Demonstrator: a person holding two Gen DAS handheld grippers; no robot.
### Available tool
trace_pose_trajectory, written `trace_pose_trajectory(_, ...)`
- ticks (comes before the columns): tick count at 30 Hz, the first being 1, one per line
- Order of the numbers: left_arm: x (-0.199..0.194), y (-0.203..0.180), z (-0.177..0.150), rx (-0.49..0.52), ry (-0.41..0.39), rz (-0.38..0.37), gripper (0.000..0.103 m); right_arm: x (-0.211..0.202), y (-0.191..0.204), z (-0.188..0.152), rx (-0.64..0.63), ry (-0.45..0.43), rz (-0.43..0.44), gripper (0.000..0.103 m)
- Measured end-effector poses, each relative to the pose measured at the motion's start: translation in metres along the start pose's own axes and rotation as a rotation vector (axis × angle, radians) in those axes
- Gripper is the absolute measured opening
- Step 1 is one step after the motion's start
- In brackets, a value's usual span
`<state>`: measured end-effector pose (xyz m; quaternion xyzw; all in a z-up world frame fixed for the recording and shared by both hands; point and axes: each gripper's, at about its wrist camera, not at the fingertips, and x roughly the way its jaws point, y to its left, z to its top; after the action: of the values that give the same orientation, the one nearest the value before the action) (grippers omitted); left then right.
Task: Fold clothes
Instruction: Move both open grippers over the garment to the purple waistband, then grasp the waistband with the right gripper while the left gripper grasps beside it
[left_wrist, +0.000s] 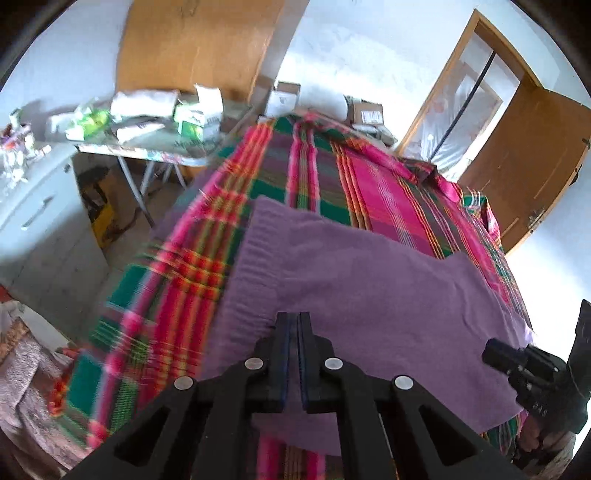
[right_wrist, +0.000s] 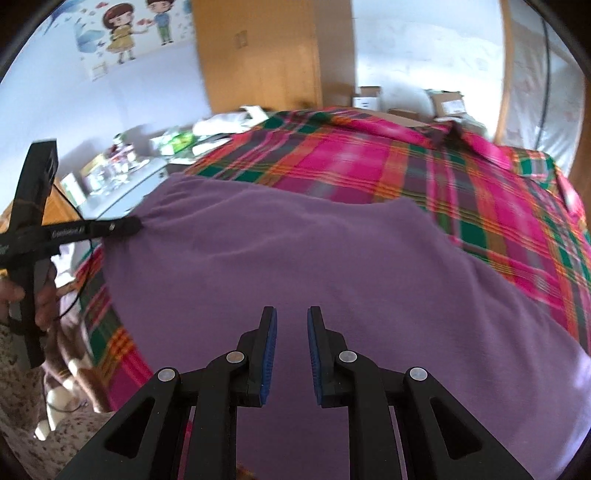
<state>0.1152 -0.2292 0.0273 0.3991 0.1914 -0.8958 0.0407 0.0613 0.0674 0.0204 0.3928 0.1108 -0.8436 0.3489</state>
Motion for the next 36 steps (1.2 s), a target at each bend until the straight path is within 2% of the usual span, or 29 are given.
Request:
trace_pose_trajectory(3,-0.01,0.018,0.005,-0.039,-0.003,0.008,0.007,0.008,0.021,0.006,-0.048,-0.005,0.054,0.017)
trace_pose_trajectory(6,-0.011,0.037,0.003,-0.099,0.047,0.001,0.025,0.017,0.048,0.016,-0.116,-0.014,0.11,0.017)
trace_pose_trajectory(9,-0.014,0.051,-0.002,-0.14,0.049,-0.028,0.025,0.027,0.076,0.024,-0.198,-0.013,0.168,0.018)
trace_pose_trajectory(12,-0.017,0.059,-0.003,-0.166,0.049,-0.055,0.025,0.034,0.104,0.028,-0.262,-0.018,0.202,0.025)
trace_pose_trajectory(15,-0.015,0.066,-0.004,-0.206,0.076,-0.115,0.025,0.042,0.13,0.031,-0.317,-0.026,0.231,0.027)
trace_pose_trajectory(19,-0.009,0.076,-0.004,-0.277,0.133,-0.23,0.029,0.054,0.154,0.033,-0.348,-0.019,0.289,0.044)
trace_pose_trajectory(20,-0.008,0.078,-0.003,-0.291,0.143,-0.247,0.03,0.057,0.16,0.033,-0.359,-0.013,0.293,0.044)
trace_pose_trajectory(27,0.006,0.085,-0.001,-0.352,0.188,-0.3,0.032,0.081,0.19,0.031,-0.44,-0.011,0.166,0.044)
trace_pose_trajectory(36,0.012,0.09,0.006,-0.379,0.204,-0.357,0.032,0.092,0.198,0.034,-0.409,-0.03,0.074,0.044)
